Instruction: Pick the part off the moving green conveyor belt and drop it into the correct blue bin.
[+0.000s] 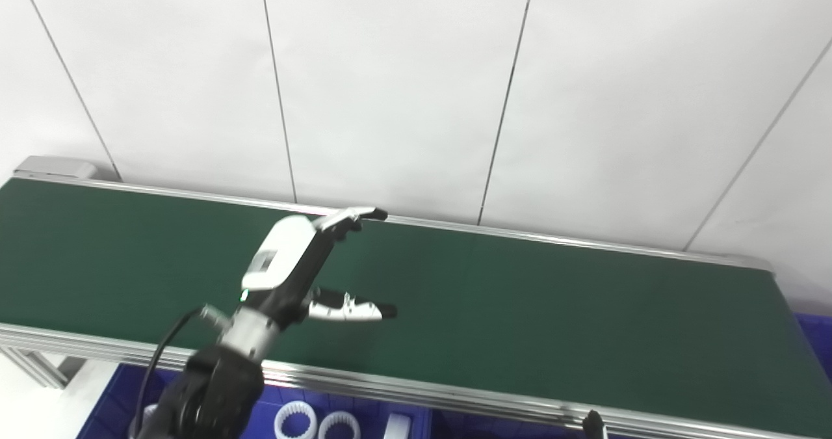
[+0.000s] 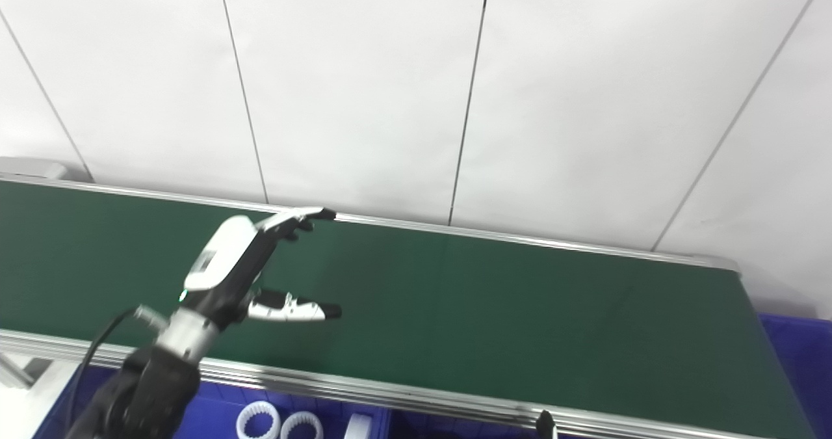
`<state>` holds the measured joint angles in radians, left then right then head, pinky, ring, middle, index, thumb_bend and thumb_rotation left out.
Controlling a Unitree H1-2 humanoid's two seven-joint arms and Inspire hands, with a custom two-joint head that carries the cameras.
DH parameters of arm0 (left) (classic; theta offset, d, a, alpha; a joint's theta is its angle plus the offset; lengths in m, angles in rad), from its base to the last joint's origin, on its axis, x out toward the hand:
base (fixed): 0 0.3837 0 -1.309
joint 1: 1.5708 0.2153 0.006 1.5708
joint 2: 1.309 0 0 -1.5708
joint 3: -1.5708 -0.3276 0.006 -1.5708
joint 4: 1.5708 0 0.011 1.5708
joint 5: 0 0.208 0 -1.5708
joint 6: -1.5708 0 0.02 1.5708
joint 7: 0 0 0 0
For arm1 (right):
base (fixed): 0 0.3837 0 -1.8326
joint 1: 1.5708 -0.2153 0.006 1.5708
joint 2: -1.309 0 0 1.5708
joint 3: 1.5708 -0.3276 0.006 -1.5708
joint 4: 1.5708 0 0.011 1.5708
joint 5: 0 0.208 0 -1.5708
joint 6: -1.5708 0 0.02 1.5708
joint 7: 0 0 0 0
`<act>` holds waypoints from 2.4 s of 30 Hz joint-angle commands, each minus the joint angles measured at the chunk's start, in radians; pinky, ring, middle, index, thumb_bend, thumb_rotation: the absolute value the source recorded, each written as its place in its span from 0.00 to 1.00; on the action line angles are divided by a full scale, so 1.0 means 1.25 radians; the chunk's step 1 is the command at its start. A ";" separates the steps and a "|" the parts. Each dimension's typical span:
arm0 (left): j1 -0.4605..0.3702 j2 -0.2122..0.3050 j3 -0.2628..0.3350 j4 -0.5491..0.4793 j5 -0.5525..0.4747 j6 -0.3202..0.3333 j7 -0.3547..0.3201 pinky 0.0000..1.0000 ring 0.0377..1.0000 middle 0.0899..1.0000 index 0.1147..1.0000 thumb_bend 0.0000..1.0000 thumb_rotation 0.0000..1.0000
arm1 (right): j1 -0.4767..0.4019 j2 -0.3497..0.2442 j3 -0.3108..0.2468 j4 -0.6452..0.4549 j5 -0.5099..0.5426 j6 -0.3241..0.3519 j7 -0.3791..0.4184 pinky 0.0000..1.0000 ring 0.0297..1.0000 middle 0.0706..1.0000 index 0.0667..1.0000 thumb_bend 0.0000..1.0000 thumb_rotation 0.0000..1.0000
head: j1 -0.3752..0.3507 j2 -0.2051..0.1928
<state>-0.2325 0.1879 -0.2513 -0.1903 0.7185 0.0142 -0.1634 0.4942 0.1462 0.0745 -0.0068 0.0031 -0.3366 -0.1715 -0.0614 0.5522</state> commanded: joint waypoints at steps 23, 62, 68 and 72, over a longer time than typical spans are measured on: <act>-0.381 0.074 -0.161 0.544 0.165 -0.048 0.071 0.74 0.76 0.75 0.73 0.92 0.34 | -0.001 0.029 0.013 -0.028 -0.035 -0.010 0.003 0.91 0.92 0.96 1.00 0.72 1.00 | -0.019 0.024; -0.439 0.006 -0.345 0.914 0.202 -0.054 0.219 0.66 0.45 0.39 0.47 0.51 0.01 | 0.074 0.055 0.055 -0.135 -0.027 0.047 0.002 0.88 0.90 0.92 0.99 0.78 1.00 | -0.045 0.088; -0.439 -0.003 -0.330 0.896 0.146 -0.064 0.180 0.62 0.46 0.39 0.47 0.51 0.00 | 0.075 0.056 0.059 -0.136 -0.020 0.046 0.004 0.87 0.88 0.92 1.00 0.77 1.00 | -0.052 0.090; -0.439 -0.001 -0.334 0.866 0.137 -0.052 0.156 0.61 0.48 0.40 0.47 0.51 0.00 | 0.077 0.057 0.062 -0.139 -0.018 0.046 0.004 0.86 0.87 0.91 1.00 0.77 1.00 | -0.053 0.094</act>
<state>-0.7832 0.1648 -0.6649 0.8997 0.8876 -0.0739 0.0709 0.5798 0.1842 0.1319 -0.1436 -0.0215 -0.2725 -0.1757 -0.1289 0.6703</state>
